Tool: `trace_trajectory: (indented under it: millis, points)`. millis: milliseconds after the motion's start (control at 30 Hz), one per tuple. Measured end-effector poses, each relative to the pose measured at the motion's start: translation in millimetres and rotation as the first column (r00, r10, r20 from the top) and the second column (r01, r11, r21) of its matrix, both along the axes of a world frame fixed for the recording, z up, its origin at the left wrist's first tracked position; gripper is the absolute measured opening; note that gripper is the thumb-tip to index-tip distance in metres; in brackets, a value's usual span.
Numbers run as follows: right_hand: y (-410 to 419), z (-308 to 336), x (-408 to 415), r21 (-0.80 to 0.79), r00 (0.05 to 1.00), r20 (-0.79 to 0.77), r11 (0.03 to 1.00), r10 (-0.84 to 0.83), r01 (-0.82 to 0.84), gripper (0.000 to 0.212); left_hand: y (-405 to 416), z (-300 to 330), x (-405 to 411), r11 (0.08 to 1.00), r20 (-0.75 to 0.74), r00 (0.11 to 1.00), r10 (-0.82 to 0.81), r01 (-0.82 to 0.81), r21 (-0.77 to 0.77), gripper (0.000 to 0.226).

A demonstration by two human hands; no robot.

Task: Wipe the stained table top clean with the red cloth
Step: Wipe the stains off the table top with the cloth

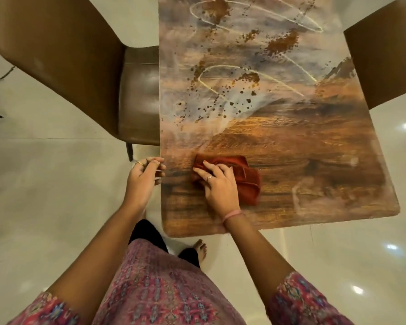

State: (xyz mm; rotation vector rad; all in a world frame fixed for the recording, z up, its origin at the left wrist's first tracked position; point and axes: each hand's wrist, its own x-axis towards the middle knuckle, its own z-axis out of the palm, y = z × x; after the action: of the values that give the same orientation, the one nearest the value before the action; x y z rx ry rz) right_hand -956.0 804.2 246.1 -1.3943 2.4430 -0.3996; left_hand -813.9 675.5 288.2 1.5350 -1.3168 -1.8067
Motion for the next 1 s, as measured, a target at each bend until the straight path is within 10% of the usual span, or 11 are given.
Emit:
trace_trajectory:
  millis: [300,667,1000]
  points:
    - [-182.2,0.7,-94.2,0.095,0.948,0.006,0.944,-0.317,0.315,0.034,-88.1,-1.1,24.5,0.966,0.006,0.966,-0.257,0.257,0.028,0.020]
    - [-35.2,27.3,122.4,0.102,0.969,0.037,0.965,-0.245,0.240,0.037,-154.8,-12.0,11.6,0.947,-0.014,0.955,-0.296,0.295,0.125,0.019]
    - [-268.5,5.2,-59.0,0.120,0.960,-0.054,0.952,-0.276,0.280,0.038,-171.6,-13.2,2.6,0.920,-0.056,0.931,-0.362,0.366,0.141,0.021]
